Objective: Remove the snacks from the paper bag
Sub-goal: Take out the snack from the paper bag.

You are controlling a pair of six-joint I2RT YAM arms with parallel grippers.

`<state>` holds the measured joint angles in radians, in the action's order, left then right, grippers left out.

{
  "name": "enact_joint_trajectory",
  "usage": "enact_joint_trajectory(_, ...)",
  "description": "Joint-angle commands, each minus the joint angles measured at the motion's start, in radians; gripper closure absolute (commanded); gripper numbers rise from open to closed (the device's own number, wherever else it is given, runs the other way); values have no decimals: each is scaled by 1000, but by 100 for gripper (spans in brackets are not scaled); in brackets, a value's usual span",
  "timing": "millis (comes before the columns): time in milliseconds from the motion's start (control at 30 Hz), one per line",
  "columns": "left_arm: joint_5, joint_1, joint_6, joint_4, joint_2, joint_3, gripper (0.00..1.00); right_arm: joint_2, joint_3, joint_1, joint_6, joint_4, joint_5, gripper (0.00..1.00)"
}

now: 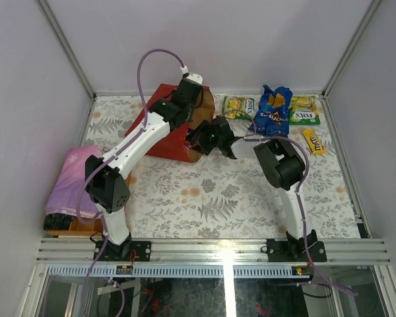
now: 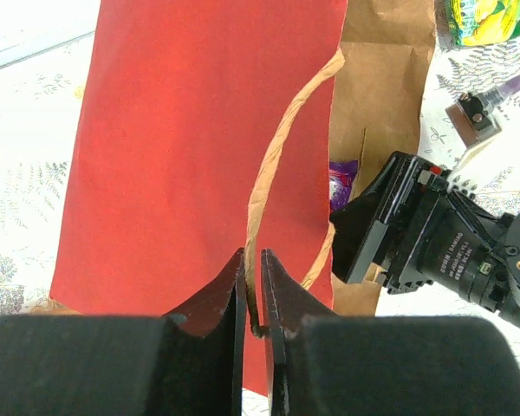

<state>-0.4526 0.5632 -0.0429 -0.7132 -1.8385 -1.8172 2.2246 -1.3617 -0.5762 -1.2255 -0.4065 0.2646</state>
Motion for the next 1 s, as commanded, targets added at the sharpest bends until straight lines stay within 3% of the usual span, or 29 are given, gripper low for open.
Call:
enact_joint_trajectory(0, -14, 4, 17, 6, 24, -2, 91, 52, -35, -11, -70, -32, 23, 29)
enact_joint_trajectory(167, -15, 3, 16, 6, 25, -1, 91, 94, -58, -13, -112, -99, 36, 42)
enact_joint_trajectory(333, -18, 3, 17, 7, 25, 0, 91, 95, -59, -13, -109, -141, 27, 67)
enact_joint_trajectory(600, -19, 3, 19, 10, 23, 2, 91, -20, -26, -12, 59, -100, -3, 99)
enact_joint_trajectory(833, -37, 3, 28, 21, 28, 15, 89, -206, 67, 31, 240, -33, 65, 100)
enact_joint_trajectory(967, -44, 4, 31, 28, 29, 23, 88, -315, 156, 132, 288, -39, 235, 100)
